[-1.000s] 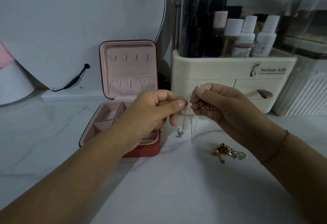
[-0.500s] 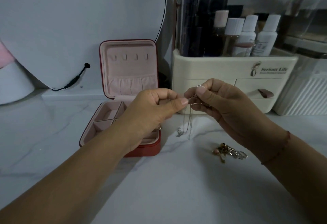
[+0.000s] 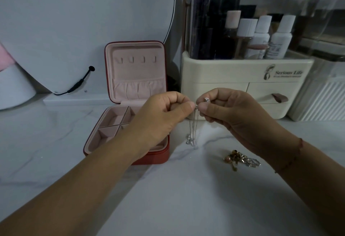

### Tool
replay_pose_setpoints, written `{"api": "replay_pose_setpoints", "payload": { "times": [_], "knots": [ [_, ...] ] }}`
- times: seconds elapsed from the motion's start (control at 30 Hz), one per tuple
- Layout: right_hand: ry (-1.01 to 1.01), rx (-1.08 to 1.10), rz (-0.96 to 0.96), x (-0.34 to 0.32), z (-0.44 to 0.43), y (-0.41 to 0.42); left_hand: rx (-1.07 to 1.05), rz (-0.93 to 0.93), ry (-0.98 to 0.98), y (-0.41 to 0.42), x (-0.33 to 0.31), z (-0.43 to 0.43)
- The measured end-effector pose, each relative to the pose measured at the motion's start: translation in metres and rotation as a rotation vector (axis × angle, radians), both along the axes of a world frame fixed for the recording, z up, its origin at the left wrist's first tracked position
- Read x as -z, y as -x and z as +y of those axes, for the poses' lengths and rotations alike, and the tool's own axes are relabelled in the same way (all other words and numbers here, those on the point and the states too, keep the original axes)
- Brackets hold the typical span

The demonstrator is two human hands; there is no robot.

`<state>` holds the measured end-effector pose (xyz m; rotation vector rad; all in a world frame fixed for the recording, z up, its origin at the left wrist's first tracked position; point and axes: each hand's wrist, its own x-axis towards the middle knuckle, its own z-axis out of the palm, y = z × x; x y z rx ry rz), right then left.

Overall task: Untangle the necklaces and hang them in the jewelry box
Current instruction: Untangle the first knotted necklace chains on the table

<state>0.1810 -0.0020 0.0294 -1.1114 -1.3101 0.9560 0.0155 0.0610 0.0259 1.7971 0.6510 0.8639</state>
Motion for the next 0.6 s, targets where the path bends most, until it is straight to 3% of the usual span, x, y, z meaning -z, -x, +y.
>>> {"api": "replay_pose_setpoints", "payload": {
  "times": [0.27,0.5,0.6],
  "knots": [
    [-0.017,0.021,-0.014,0.0000,0.0005,-0.0026,0.022,0.032,-0.027,-0.0012,-0.0003,-0.0015],
    [0.013,0.047,-0.062,0.0010,0.0019,-0.0006,0.088,-0.033,0.169,0.0008,-0.0053,-0.0038],
    [0.032,0.036,-0.002,0.0001,0.0007,-0.0015,0.038,0.045,0.086,0.0000,-0.0024,-0.0030]
  ]
}}
